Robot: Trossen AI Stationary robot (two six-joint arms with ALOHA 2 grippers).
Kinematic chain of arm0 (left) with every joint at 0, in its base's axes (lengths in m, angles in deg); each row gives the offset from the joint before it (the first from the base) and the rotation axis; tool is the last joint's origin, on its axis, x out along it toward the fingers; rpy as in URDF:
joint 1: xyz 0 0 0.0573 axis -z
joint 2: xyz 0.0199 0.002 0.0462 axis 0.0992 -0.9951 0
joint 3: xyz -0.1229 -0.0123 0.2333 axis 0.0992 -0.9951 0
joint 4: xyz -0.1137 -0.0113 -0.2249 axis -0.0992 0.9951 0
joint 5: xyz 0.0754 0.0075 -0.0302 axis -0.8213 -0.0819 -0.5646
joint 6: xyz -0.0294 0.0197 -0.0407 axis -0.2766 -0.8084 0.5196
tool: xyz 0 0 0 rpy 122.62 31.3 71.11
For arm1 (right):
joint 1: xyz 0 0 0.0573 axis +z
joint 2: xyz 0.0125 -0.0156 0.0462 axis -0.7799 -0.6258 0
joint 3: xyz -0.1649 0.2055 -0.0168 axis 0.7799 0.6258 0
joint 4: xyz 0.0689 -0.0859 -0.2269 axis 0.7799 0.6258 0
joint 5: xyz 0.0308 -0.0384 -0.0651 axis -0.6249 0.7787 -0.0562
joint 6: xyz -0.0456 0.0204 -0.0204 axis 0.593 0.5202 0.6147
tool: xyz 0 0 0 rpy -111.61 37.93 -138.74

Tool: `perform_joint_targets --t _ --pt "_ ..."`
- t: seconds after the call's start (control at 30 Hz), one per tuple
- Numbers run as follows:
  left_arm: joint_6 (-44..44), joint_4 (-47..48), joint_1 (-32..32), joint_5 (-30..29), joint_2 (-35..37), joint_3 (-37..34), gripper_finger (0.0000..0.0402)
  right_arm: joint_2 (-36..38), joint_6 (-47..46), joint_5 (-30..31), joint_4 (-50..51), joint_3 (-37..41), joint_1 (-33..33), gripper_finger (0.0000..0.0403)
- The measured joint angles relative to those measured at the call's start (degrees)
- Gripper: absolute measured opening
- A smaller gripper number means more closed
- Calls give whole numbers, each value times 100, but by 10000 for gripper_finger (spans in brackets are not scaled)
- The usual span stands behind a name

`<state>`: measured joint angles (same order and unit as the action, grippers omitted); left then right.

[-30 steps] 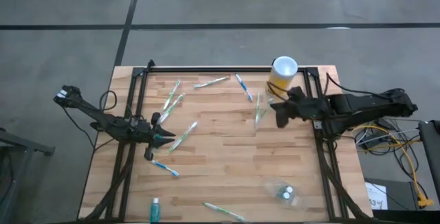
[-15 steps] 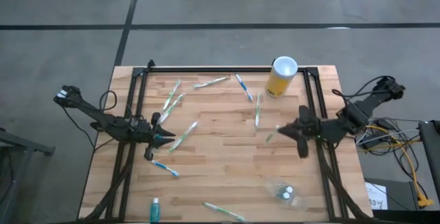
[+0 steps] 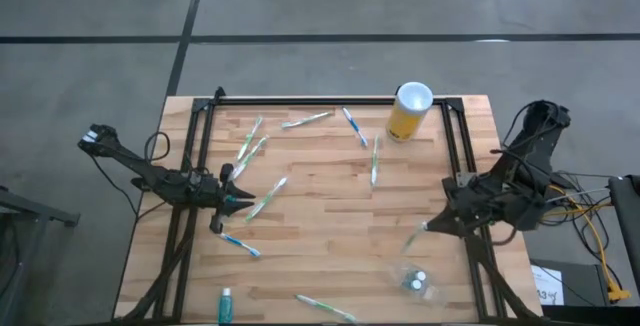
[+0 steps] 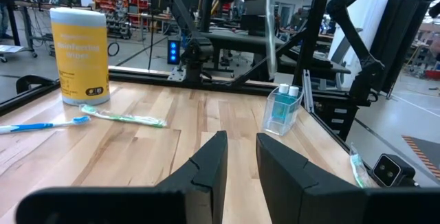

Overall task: Pick & Place toothbrushing station
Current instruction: Put the green toothbrush into the transparent organizer

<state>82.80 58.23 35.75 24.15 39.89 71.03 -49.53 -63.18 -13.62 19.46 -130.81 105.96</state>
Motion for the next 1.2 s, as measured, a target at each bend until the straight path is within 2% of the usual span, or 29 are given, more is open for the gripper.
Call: perform_joint_targets --t 0.27,0.6,1.0,1.2 --pt "0 2 0 0 -1 0 83 -279 151 62 -169 28 56 8" --pt "0 -1 -2 0 -1 0 83 -1016 88 55 -287 35 54 8" --pt "0 2 1 -2 -1 0 83 -1875 -733 88 -247 35 54 8" --pt "0 2 1 0 -1 0 83 -2142 -1806 516 260 35 50 8"
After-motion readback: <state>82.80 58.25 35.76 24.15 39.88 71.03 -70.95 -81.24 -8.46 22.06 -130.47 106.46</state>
